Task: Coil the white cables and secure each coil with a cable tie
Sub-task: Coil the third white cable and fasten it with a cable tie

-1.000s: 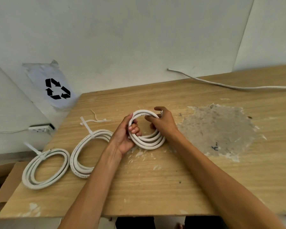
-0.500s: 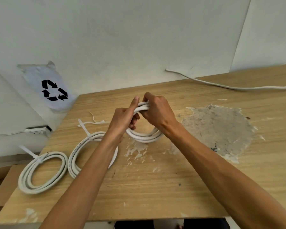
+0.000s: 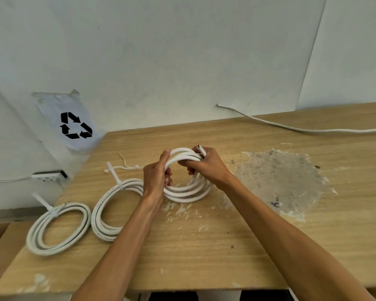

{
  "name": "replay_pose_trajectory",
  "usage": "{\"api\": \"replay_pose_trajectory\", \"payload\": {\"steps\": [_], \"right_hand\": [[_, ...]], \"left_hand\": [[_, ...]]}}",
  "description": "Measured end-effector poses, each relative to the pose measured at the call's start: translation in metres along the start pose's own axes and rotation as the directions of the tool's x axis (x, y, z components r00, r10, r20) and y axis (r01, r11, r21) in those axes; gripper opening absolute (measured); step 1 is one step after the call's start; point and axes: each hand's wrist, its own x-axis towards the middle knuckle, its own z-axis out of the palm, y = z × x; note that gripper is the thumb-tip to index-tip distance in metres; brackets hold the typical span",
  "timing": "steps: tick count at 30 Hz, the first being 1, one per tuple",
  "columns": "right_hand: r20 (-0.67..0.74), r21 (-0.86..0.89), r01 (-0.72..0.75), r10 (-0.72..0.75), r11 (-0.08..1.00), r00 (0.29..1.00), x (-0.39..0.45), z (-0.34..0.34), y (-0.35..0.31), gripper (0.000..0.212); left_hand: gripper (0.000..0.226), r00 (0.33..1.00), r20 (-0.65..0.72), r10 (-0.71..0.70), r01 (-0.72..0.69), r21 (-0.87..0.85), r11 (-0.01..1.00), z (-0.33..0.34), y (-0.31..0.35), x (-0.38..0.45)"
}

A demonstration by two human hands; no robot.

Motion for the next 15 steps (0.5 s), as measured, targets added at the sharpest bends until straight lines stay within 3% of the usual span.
{"api": "replay_pose_trajectory", "payload": {"steps": [4, 7, 11, 15], "right_hand": [[-0.204, -0.158, 0.0, -0.033, 0.987, 0.978, -0.001, 0.016, 0.001, 0.028], [-0.243, -0.39, 0.084, -0.191, 0.917, 0.951, 0.001, 0.025, -0.012, 0.035], [-0.137, -0.645, 0.177, -0.339, 0.744, 0.931, 0.006, 0.026, -0.019, 0.032], [-0.151, -0.607, 0.168, -0.321, 0.776, 0.935, 0.008, 0.023, -0.004, 0.041]], "left_hand": [[0.05, 0.985, 0.134, 0.112, -0.122, 0.067, 0.99, -0.008, 0.011, -0.004], [0.038, 0.942, 0.164, 0.292, -0.314, 0.129, 0.941, -0.012, 0.014, -0.003], [0.052, 0.897, 0.078, 0.434, -0.44, 0.229, 0.868, -0.008, 0.002, -0.008], [0.066, 0.882, -0.063, 0.467, -0.437, 0.264, 0.86, -0.001, -0.013, -0.007]]}}
